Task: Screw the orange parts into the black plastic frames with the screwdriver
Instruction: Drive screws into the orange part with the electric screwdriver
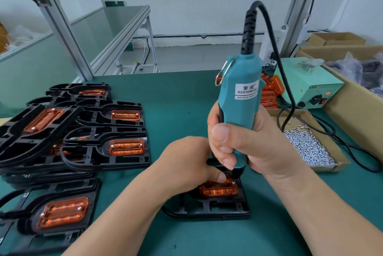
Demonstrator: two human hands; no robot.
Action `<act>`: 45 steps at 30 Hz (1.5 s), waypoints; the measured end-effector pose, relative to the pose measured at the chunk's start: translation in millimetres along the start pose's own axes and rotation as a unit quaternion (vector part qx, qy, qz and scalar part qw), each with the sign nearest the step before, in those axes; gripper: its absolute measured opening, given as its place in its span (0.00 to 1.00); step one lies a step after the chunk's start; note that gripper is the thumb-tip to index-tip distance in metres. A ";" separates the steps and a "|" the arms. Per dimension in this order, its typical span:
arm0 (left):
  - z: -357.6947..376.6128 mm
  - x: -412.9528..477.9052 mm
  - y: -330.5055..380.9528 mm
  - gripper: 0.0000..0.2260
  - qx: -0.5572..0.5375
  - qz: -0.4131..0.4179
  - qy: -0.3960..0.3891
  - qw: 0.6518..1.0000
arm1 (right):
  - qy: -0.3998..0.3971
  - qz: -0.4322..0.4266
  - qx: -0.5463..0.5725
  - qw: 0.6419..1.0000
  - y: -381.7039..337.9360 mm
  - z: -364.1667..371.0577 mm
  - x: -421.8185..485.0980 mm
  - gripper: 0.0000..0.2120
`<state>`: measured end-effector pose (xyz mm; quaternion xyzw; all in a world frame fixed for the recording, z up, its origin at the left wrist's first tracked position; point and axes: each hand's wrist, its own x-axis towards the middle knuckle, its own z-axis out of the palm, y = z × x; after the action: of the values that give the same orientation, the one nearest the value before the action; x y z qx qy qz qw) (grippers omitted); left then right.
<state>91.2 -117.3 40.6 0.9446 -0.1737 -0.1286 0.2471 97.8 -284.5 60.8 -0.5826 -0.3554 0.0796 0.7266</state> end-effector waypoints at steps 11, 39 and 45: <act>-1.1 -0.6 1.7 0.16 0.007 0.010 -0.002 1.000 | 0.015 0.025 0.063 0.998 -1.2 -0.4 -1.6 0.18; -19.0 20.5 -31.9 0.13 -0.438 -0.061 0.005 0.897 | 0.448 -0.082 0.285 0.843 17.3 -63.8 5.4 0.13; -18.2 22.9 -38.9 0.08 -0.501 -0.021 0.026 0.865 | 0.430 -0.083 0.275 0.856 17.2 -57.8 6.1 0.12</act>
<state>128.3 -86.7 32.5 0.7003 -0.0593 -0.1794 0.6884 142.6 -321.6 43.9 -0.3035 -0.0186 -0.1448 0.9416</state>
